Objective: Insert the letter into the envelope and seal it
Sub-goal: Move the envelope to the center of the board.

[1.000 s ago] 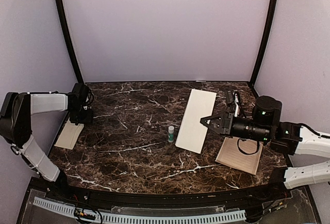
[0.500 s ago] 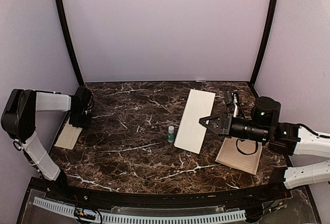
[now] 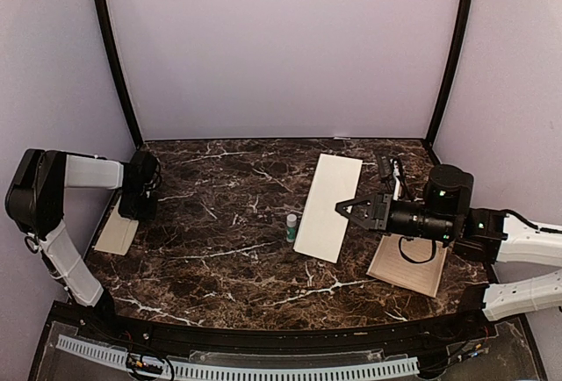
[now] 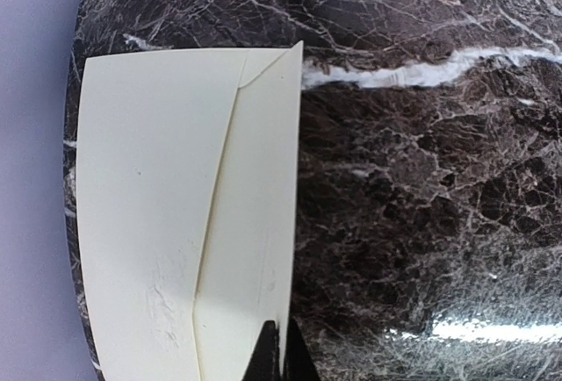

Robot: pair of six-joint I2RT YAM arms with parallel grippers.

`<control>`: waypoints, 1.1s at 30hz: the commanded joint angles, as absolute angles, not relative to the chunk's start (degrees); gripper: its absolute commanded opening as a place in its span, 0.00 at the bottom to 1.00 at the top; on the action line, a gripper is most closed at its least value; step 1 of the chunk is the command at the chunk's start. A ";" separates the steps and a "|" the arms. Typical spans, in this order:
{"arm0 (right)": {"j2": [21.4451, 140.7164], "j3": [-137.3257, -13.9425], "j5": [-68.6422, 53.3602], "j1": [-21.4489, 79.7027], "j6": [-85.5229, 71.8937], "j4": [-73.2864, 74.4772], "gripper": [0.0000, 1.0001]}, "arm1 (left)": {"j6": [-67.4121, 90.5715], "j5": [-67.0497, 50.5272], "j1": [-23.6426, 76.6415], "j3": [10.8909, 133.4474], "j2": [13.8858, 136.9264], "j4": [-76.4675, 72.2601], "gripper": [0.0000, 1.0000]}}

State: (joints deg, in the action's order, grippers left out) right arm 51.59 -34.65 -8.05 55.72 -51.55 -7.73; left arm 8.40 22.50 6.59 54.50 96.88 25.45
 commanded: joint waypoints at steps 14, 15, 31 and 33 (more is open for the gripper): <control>49.30 -35.26 -7.68 55.49 -48.69 -7.72 0.00 | 24.41 -11.72 11.65 54.99 85.84 32.39 0.00; 49.09 -35.17 -7.61 55.54 -48.61 -7.67 0.00 | 25.56 -13.10 12.33 53.93 84.81 31.28 0.00; 49.02 -34.74 -7.27 55.51 -48.05 -7.47 0.00 | 63.22 -16.97 34.37 37.81 72.34 5.91 0.00; 49.50 -34.72 -7.52 55.49 -48.27 -7.91 0.00 | 66.04 -15.21 36.80 37.27 72.64 3.66 0.00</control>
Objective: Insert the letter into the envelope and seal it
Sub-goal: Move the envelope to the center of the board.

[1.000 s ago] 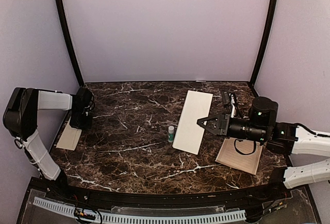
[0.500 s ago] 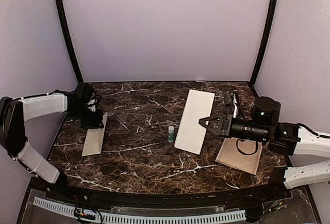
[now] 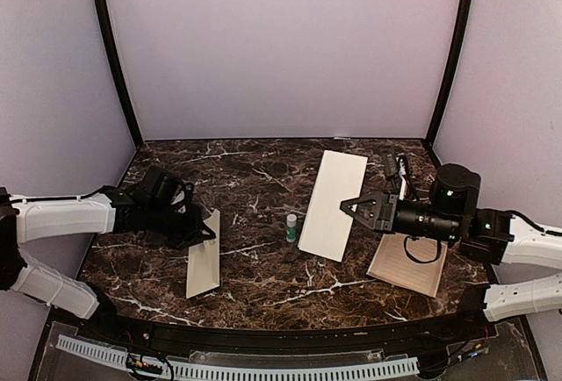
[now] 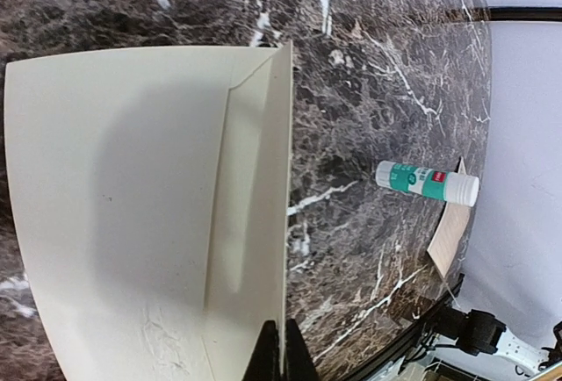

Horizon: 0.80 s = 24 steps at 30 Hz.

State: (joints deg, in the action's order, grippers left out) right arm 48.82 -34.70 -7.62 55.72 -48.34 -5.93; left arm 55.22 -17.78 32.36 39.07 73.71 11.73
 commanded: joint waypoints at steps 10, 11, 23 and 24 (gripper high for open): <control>50.16 -35.21 -8.10 55.47 -48.74 -8.00 0.00 | 72.11 -13.19 42.91 36.24 78.91 -8.83 0.00; 50.04 -35.11 -8.22 55.47 -48.92 -7.89 0.00 | 72.01 -13.71 42.94 36.33 79.45 -9.47 0.02; 47.79 -36.98 -5.98 55.48 -48.30 -0.65 0.00 | 63.57 -15.35 43.06 40.25 77.22 -9.20 0.66; 47.85 -37.24 -5.93 55.41 -48.15 -0.32 0.00 | 62.94 -15.01 43.02 40.45 75.60 -8.12 0.69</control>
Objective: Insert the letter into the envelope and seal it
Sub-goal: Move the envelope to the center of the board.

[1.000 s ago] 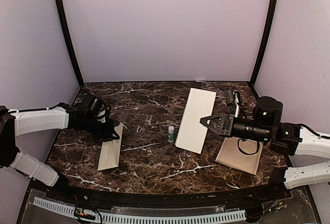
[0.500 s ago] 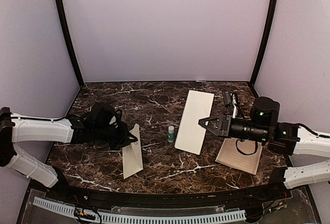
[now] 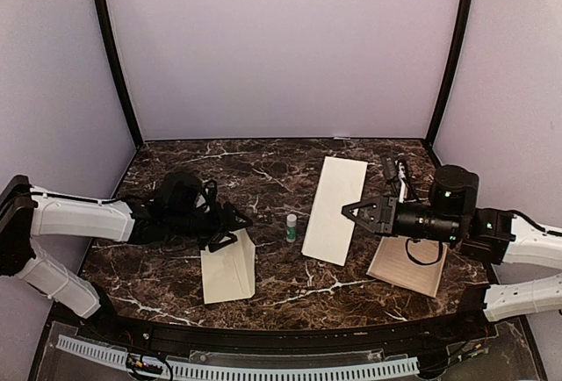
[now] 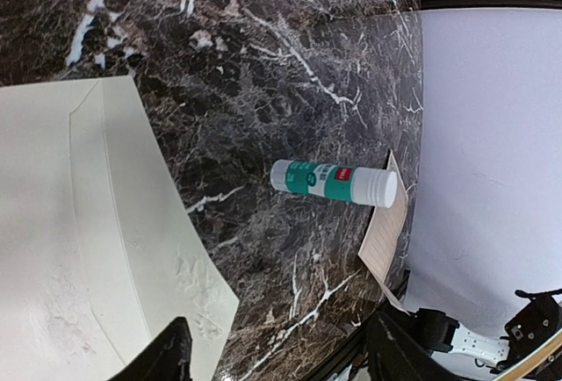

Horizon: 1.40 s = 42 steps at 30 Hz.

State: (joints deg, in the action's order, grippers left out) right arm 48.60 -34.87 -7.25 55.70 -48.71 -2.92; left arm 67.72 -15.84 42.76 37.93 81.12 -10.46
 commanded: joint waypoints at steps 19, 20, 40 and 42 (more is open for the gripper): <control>60.18 -49.05 -0.60 61.28 -47.29 5.57 0.00 | 38.53 -25.42 31.48 41.37 65.27 15.65 0.80; 63.01 -50.42 -0.72 62.19 -46.96 5.80 0.00 | 37.58 -26.07 28.83 40.51 65.20 15.65 0.79; 96.87 -72.06 -12.73 64.64 -48.47 2.71 0.00 | 40.91 -20.10 26.19 24.27 57.81 10.78 0.69; 98.61 -73.28 -13.25 64.19 -48.43 2.56 0.00 | 41.62 -20.99 26.19 22.67 57.03 9.60 0.69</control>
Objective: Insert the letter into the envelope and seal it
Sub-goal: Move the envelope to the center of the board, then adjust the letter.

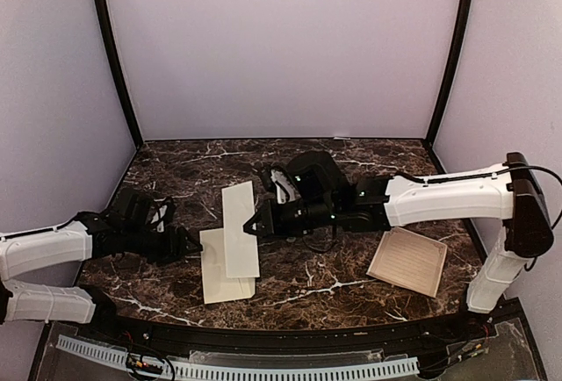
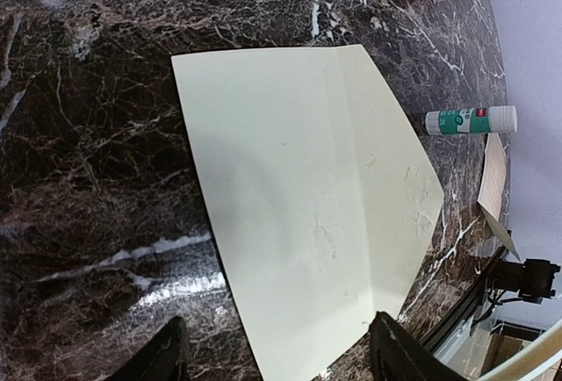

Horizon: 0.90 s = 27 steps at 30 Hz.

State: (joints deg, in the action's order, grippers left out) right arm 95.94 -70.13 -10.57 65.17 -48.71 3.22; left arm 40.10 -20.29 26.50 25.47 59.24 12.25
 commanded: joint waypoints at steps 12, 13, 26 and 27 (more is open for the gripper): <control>104.57 -76.10 -12.75 62.22 -47.35 6.89 0.00 | 44.21 -26.68 26.15 18.09 58.17 2.83 0.61; 105.02 -75.90 -12.90 61.94 -47.29 6.71 0.00 | 44.30 -26.88 26.17 17.75 58.64 2.16 0.61; 110.24 -75.68 -14.73 59.70 -46.67 6.00 0.00 | 45.51 -28.70 26.19 14.97 62.19 -2.74 0.55; 110.73 -75.92 -14.64 59.65 -46.58 6.43 0.00 | 45.52 -29.04 26.19 14.82 62.43 -3.04 0.54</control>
